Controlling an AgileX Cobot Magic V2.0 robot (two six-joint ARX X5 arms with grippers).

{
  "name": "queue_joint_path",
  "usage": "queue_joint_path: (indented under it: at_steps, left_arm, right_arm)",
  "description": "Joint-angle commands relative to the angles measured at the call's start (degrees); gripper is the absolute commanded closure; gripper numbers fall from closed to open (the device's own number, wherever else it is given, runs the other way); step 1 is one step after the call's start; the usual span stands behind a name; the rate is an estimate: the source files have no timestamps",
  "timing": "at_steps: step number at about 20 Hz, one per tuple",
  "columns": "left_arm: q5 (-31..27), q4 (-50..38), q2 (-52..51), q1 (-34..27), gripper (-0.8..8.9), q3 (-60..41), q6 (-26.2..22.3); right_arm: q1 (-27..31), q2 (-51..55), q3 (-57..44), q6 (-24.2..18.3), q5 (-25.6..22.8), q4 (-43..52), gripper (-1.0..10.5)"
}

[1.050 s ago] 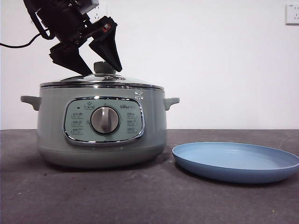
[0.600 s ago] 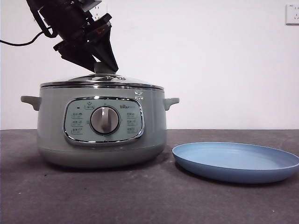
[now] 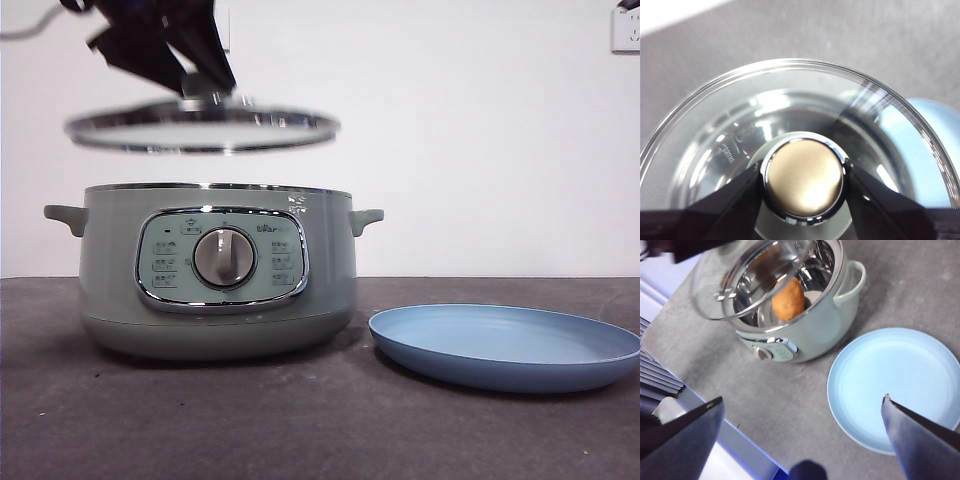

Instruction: Take the potato out from the steamer,put the potato on the plate,close the lid

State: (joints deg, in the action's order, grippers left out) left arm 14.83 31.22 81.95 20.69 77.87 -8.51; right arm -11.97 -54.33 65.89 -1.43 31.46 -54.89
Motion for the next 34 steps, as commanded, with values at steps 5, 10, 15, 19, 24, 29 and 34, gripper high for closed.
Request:
queue_joint_path:
  at_steps: [5, 10, 15, 19, 24, 29, 34]
  left_arm:
    - [-3.8, 7.9, -14.8, -0.9, 8.26, 0.2, 1.4]
    - [-11.9, 18.6, -25.1, -0.9, 8.26, 0.2, 2.3]
    - [-15.0, 26.0, -31.5, -0.9, 8.26, 0.2, 4.9]
    - [-15.1, 30.7, -36.0, -0.9, 8.26, 0.2, 6.7]
    - [-17.0, 35.4, -40.6, -0.9, 8.26, 0.2, 7.9]
    - [-17.0, 38.4, -43.1, -0.9, 8.26, 0.2, 8.6]
    - [-16.9, 39.4, -43.2, -0.9, 8.26, 0.2, 8.5]
  right_arm:
    - [-8.3, -10.1, 1.7, 4.2, -0.1, 11.3, 2.9]
    - [-15.7, -23.8, 10.3, 4.2, -2.7, 15.9, 2.9]
    - [-20.1, -36.2, 21.4, 2.9, -6.2, 15.4, 2.9]
    - [-23.1, -45.4, 30.1, 1.7, -9.5, 15.3, 2.9]
    - [-26.4, -53.9, 37.0, -0.5, -14.8, 15.5, 2.9]
    - [-30.1, -61.4, 38.9, -3.5, -22.4, 16.8, 2.9]
    - [-32.2, -67.0, 38.9, -4.7, -28.1, 19.5, 2.9]
